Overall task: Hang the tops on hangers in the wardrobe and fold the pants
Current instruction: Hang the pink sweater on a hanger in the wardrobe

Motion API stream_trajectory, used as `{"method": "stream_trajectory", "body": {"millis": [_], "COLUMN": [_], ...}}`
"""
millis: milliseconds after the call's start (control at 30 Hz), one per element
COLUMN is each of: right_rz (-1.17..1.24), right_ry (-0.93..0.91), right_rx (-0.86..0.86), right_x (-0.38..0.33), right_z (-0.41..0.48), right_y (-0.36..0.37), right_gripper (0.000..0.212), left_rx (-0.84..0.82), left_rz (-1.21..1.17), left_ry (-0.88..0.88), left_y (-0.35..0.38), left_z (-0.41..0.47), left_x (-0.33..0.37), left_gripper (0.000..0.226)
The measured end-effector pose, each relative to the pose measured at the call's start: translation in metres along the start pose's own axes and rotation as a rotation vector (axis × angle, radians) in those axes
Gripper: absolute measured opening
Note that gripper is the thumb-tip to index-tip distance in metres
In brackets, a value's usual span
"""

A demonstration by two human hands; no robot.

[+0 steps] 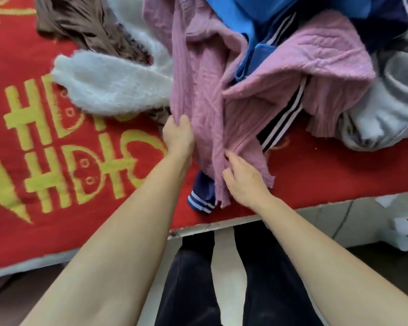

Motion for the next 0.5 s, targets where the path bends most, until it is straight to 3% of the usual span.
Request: {"method": "stream_trajectory", "body": {"millis": [67,133,200,367,433,500], "right_rz": [0.035,-0.066,-0.225,-0.109,-0.105,-0.228], "right_ry": [0.016,-0.006,-0.105,-0.251,-0.292,-0.343], "right_rx": [-0.169,-0.362,-0.362,0.136,0.367,0.573], "right_x": [-0.010,-0.021,-0.043,-0.106,-0.124,-0.139], "right_z": [0.001,-0.002,0.003,0.042,0.054,0.069], "right_y": [0.023,0.038,0.039,0.014,0.003,-0.007], "right_gripper": [0.052,0.044,0.033,0.037,0.039,0.054], "left_rx": [0.073,0.132,0.191,0.191,0.209,0.261], "left_rz": [0.036,0.262,0.506,0.719,0.704,0.577], "left_ry": [-0.001,-0.033,-0.095,-0.261,-0.276,-0.222], "left_y": [-0.038,-0.084,-0.133,-0.199,-0.200,-0.194], "left_z": [0.013,0.024,0.036,0.068,0.072,0.078], "left_x": [-0.026,-0.066,-0.104,-0.145,-0.144,-0.130], "left_gripper": [0.025,0.028,0.029,0.031,0.033,0.040]}}
Point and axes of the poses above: each hand's wrist, its own z-axis towards the middle knuckle, its own y-axis out of the palm, x = y × z, the point moved 5 cm from there along z, towards the middle knuckle, and after that the axes turned 9 degrees about -y, right-handed, at the moved point
